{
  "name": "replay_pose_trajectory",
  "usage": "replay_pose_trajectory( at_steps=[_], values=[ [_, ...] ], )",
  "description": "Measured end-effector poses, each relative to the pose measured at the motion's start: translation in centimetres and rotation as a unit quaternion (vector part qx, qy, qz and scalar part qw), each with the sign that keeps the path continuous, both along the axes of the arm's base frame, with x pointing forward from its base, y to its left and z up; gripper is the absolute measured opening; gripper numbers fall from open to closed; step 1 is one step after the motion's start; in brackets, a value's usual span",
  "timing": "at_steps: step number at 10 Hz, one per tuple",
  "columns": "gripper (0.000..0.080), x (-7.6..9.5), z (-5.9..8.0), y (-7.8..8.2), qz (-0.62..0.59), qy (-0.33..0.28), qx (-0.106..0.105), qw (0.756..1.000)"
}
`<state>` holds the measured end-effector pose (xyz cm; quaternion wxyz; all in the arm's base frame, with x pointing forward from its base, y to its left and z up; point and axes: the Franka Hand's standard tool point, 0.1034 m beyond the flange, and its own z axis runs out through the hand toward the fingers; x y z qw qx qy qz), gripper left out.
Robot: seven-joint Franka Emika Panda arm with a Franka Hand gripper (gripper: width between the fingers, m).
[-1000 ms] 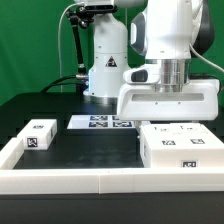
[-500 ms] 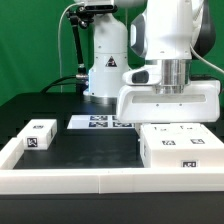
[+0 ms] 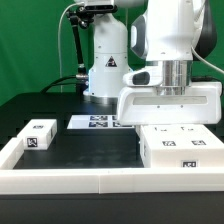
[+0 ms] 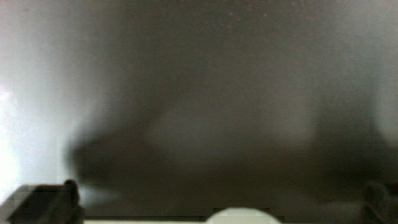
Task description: Assemble cabinet
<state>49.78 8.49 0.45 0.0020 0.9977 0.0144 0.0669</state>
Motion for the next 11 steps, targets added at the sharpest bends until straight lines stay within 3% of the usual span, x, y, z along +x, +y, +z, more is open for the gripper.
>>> replay_pose_trajectory(
  at_steps=[3, 5, 6, 8, 9, 10, 11],
  values=[
    [0.0796, -0.04, -0.01, 0.08, 0.001, 0.0, 0.0, 1.0],
    [0.0554, -0.03, -0.01, 0.05, 0.0, 0.0, 0.0, 1.0],
    [0.0554, -0.04, -0.02, 0.06, 0.001, 0.0, 0.0, 1.0],
    [0.0234, -0.11, -0.05, 0.01, 0.001, 0.001, 0.0, 1.0],
    [0.0234, -0.18, -0.1, -0.01, 0.001, 0.002, 0.0, 1.0],
    [0.0068, -0.19, -0.1, -0.01, 0.001, 0.002, 0.0, 1.0],
    [0.0021, -0.19, -0.1, -0.01, 0.001, 0.002, 0.0, 1.0]
  ],
)
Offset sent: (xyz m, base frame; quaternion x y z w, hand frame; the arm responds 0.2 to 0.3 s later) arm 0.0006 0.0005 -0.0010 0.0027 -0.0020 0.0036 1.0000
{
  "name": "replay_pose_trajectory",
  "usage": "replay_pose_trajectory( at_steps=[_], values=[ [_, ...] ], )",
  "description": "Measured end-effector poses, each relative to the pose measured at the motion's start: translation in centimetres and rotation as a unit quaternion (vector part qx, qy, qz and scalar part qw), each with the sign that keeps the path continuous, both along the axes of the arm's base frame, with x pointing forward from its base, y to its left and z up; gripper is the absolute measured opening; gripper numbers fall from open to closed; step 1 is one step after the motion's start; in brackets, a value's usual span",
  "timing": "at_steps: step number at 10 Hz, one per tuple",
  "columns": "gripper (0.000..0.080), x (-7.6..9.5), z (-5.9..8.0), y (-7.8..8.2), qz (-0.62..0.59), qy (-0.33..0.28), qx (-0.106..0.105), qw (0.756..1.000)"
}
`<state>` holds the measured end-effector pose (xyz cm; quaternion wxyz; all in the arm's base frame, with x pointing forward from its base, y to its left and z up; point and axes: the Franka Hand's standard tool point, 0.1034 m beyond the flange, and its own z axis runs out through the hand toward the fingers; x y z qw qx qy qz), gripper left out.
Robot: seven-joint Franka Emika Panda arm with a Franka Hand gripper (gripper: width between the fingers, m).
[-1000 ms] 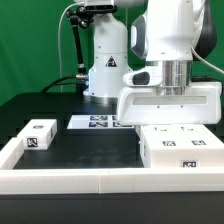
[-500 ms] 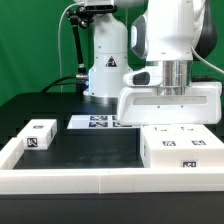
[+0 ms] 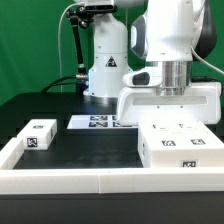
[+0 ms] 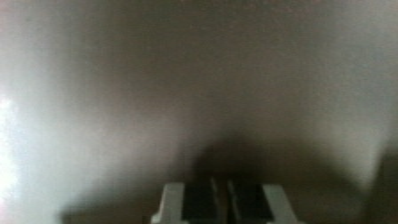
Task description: Assemble cabinet
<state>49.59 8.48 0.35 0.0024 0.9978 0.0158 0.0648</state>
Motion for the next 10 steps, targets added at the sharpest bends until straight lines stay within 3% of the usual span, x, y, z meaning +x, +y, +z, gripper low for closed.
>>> replay_pose_trajectory(
  at_steps=[6, 10],
  values=[
    [0.0002, 0.0, 0.0, 0.0, 0.001, 0.0, 0.0, 1.0],
    [0.0002, 0.6, 3.6, 0.3, 0.001, 0.017, 0.007, 1.0]
  ],
)
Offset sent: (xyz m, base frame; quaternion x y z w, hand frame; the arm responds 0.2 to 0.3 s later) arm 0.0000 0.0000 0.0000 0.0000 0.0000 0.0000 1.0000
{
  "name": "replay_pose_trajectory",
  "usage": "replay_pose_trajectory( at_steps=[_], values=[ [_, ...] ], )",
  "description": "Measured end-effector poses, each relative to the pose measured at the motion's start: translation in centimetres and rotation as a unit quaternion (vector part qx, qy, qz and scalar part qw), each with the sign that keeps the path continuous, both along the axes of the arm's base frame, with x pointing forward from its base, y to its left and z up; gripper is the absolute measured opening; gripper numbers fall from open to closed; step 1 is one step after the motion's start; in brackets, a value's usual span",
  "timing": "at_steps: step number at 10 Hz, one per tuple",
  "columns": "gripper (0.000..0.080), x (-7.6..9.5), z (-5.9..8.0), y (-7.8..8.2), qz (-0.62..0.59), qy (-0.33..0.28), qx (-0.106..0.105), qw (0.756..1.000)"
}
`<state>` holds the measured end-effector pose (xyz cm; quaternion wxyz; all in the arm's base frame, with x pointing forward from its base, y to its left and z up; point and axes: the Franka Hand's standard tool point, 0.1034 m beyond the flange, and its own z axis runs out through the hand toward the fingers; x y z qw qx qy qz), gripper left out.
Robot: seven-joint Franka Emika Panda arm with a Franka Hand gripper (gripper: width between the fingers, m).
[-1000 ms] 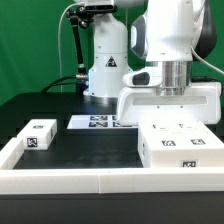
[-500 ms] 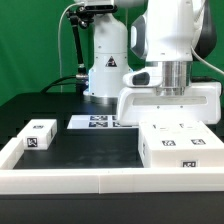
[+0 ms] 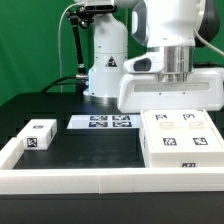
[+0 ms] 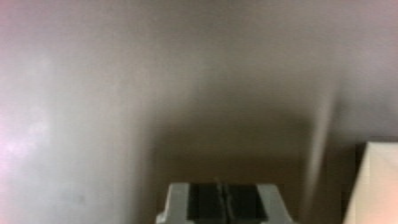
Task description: Assemble cabinet
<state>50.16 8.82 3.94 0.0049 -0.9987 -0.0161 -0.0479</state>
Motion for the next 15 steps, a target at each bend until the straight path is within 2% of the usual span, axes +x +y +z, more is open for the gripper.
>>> replay_pose_trajectory(
  at_steps=[1, 5, 6, 7, 11, 12, 15],
  values=[
    [0.0002, 0.1, 0.7, 0.1, 0.0, 0.004, 0.001, 1.0],
    [0.0002, -0.1, 0.2, 0.0, 0.001, 0.005, 0.0, 1.0],
    [0.0002, -0.4, -0.6, -0.2, 0.003, 0.001, -0.002, 1.0],
    [0.0002, -0.3, -0.2, -0.2, 0.003, 0.002, -0.001, 1.0],
    [0.0002, 0.5, 3.5, 0.3, 0.003, 0.028, 0.005, 1.0],
    [0.0002, 0.9, 4.0, 0.4, 0.002, 0.027, 0.006, 1.0],
    [0.0002, 0.6, 3.5, 0.3, 0.003, 0.031, 0.005, 1.0]
  ],
)
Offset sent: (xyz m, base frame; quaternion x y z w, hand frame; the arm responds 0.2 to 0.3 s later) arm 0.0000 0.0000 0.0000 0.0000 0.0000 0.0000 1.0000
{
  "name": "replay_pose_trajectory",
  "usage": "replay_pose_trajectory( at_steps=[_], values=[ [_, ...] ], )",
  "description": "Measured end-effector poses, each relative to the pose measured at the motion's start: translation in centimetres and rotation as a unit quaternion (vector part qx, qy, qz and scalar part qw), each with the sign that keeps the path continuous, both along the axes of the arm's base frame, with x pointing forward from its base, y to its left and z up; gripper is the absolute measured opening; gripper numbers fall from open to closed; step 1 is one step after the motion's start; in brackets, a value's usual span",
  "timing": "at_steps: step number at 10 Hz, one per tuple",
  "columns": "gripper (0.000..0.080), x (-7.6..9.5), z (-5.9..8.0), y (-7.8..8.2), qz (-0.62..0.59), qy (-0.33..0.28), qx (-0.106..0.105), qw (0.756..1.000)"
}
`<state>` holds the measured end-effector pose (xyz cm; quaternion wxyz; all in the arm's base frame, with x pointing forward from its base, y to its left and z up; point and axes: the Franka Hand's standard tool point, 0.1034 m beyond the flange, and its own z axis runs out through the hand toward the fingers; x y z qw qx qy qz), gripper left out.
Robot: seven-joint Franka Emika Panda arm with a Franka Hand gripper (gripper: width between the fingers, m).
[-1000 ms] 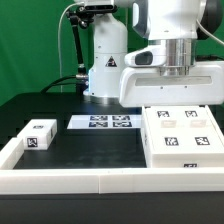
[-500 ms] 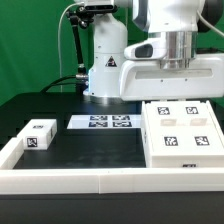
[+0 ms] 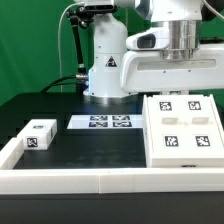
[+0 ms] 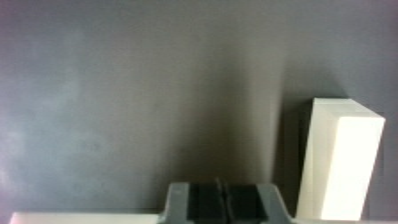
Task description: Assemble cabinet
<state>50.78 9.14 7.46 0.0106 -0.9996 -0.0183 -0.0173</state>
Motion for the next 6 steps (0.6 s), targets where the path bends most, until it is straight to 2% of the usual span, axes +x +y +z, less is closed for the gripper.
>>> replay_pose_trajectory(
  at_steps=[2, 6],
  values=[
    [0.0002, -0.1, 0.0, -0.3, 0.0, 0.002, -0.001, 1.0],
    [0.0002, 0.8, 2.8, -0.9, -0.005, 0.013, 0.002, 1.0]
  ],
)
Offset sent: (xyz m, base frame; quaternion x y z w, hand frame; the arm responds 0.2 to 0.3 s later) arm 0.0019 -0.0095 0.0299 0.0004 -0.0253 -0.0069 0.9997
